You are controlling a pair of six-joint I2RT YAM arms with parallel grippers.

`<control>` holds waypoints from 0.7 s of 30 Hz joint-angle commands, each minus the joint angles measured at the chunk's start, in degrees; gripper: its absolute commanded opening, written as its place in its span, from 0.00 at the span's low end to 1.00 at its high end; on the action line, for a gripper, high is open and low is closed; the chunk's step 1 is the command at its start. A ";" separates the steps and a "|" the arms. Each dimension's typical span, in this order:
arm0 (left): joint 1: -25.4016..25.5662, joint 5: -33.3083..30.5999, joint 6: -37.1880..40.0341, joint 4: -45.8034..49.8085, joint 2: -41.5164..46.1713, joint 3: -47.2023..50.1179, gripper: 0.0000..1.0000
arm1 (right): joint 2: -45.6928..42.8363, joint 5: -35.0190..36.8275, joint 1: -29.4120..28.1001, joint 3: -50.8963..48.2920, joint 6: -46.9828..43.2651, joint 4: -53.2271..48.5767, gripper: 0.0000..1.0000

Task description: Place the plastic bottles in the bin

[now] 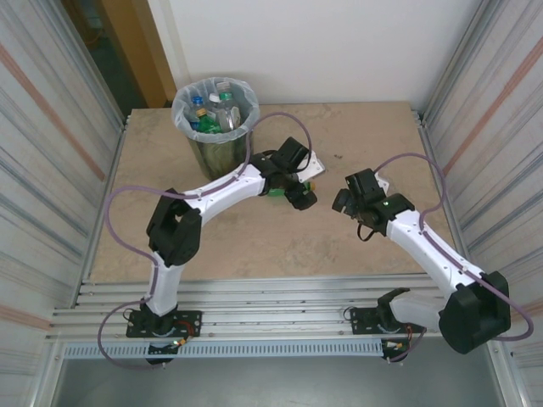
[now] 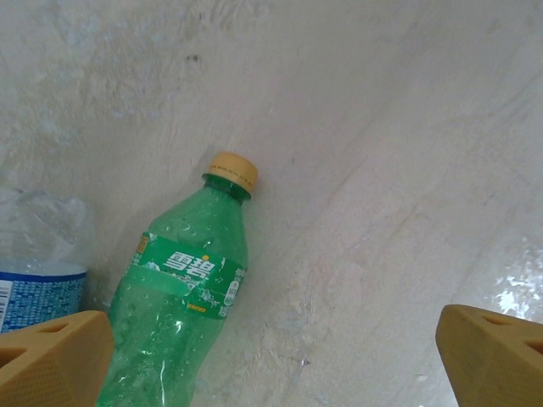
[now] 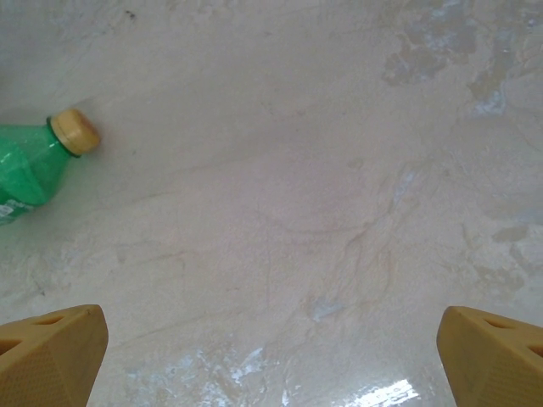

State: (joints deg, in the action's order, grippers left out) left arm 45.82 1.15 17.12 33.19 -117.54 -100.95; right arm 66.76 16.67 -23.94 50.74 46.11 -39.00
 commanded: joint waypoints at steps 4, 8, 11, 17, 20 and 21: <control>-1.17 -2.36 0.00 5.68 -6.36 -7.91 0.96 | -3.13 1.26 1.23 -0.90 1.58 -2.77 0.98; -1.17 -5.19 1.15 6.99 -10.30 -12.48 0.94 | -4.13 1.53 1.44 -1.21 1.68 -3.29 0.98; -1.24 -6.52 2.28 8.20 -13.41 -16.04 0.92 | -4.69 1.52 1.53 -1.49 1.76 -3.36 0.98; -1.26 -7.73 4.15 10.99 -18.61 -22.66 0.89 | -5.06 1.44 1.64 -1.45 1.87 -3.35 0.98; -1.24 -7.82 4.88 11.93 -20.56 -24.73 0.86 | -4.99 1.30 1.80 -1.42 1.80 -3.35 0.98; -1.20 -8.13 5.01 12.41 -21.29 -25.48 0.86 | -5.02 1.30 1.75 -1.40 1.87 -3.45 0.98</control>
State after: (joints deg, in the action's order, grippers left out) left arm 44.73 -5.76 20.21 42.46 -137.25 -123.31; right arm 62.83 16.86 -22.48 50.00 46.35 -40.86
